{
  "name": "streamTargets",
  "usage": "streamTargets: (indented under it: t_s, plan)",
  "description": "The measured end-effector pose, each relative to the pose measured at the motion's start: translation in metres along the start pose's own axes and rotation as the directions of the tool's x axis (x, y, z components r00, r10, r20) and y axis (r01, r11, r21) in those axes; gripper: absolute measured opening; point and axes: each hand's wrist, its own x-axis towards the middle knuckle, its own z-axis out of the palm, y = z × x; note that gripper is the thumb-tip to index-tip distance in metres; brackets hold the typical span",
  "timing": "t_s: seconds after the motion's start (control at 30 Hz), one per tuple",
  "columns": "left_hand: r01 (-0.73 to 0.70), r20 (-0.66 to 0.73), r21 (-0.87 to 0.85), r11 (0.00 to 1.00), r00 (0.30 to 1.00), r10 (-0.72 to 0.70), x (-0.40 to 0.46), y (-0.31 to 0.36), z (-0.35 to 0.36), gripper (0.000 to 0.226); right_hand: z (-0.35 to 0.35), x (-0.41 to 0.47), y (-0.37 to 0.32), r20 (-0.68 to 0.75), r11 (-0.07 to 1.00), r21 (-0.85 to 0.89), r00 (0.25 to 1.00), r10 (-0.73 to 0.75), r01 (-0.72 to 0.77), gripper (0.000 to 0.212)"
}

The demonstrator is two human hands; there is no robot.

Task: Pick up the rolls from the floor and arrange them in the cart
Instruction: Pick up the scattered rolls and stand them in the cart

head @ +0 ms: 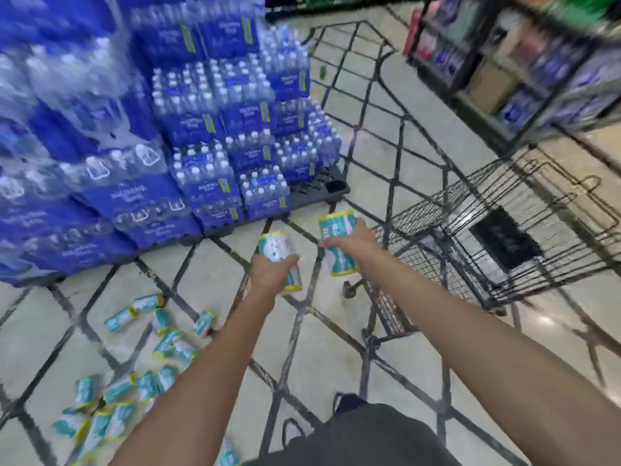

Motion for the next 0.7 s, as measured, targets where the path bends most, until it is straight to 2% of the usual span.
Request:
streamTargets:
  t_s: [0.03,0.13,0.2,0.33,0.5,0.7]
  plan:
    - [-0.015,0.032,0.006,1.000,0.999,0.015,-0.004,-0.003,0.020,0.068,-0.024,-0.003,0.007,-0.015,1.000,0.011,1.000,0.006,-0.006,0.075]
    - [-0.038,0.071,0.015,0.999,0.997,0.037,0.003,-0.023,0.092,0.087,-0.098,-0.006,0.036,-0.046,0.998,0.054,0.998,0.030,-0.027,0.082]
    - [-0.035,0.077,0.052,0.998,0.997,0.031,-0.019,-0.019,0.145,0.090,-0.152,-0.006,0.060,-0.057,0.997,0.063,0.997,0.058,-0.055,0.087]
    - [-0.032,0.139,-0.012,0.999,0.990,0.033,-0.113,0.015,0.254,0.075,-0.271,-0.008,0.105,-0.089,0.995,0.066,0.992,0.085,-0.079,0.074]
    - [0.116,0.225,-0.084,0.990,0.970,-0.094,-0.177,0.020,0.384,0.052,-0.406,0.011,0.164,-0.117,0.984,0.068,0.978,0.172,-0.165,0.076]
    - [0.154,0.189,-0.078,0.985,0.972,-0.137,-0.187,0.016,0.467,0.064,-0.494,0.056,0.178,-0.075,0.981,0.004,0.979,0.192,-0.192,0.076]
